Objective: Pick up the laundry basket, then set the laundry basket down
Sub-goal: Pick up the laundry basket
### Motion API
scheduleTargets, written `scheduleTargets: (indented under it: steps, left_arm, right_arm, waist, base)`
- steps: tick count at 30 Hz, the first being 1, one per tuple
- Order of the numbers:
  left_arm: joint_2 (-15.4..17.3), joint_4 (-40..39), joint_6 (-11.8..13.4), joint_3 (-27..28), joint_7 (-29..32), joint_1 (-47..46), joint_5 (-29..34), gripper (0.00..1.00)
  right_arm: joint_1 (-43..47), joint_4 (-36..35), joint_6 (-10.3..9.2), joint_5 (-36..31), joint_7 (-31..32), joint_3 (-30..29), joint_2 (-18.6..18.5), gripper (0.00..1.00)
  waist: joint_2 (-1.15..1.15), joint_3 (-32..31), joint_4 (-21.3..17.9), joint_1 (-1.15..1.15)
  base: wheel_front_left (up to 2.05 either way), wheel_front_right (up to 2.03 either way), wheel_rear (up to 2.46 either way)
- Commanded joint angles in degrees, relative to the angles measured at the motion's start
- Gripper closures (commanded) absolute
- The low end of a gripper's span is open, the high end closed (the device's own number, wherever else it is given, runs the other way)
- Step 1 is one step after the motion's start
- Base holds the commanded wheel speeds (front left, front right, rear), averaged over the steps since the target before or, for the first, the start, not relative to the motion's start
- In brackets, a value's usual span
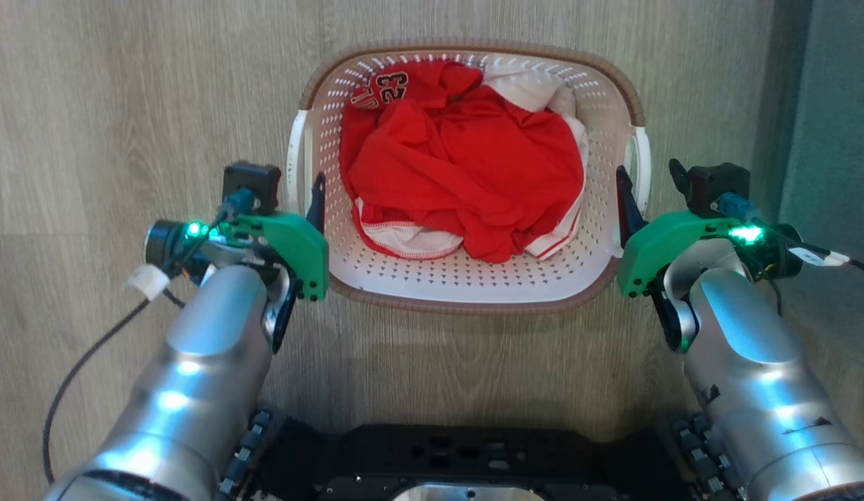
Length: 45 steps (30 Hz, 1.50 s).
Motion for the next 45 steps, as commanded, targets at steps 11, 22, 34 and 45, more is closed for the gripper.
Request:
scheduleTargets:
  steps: [11,22,34,45]
  left_arm:
    - [1.3,4.6,0.0,-3.6,-0.5,-3.9,-2.7,0.00]
    - [1.3,6.0,0.5,-9.3,-0.5,-6.5,-7.7,0.13]
    - [1.3,6.8,1.3,-15.4,-0.4,-6.8,-13.7,1.00]
    - [1.3,8.8,2.1,-18.6,-0.4,-4.6,-17.8,1.00]
  right_arm:
    - [0.7,0.3,-0.09,1.3,-0.3,2.7,0.7,0.00]
    - [-0.5,0.1,-0.09,1.1,-0.3,3.1,0.7,0.63]
    - [-1.8,3.1,-0.09,1.4,-0.3,3.1,0.7,1.00]
    - [-1.3,5.9,-0.09,4.7,-0.3,5.9,0.7,1.00]
  waist:
    - [0.00,3.1,0.1,-0.01]
    - [0.00,4.7,0.4,-0.01]
    - [0.00,4.0,1.1,-0.01]
    - [0.00,-2.1,-0.2,-0.01]
  base:
    - [0.00,0.00,0.00]
    - [0.00,0.00,0.00]
    - [0.00,0.00,0.00]
    - [0.00,0.00,0.00]
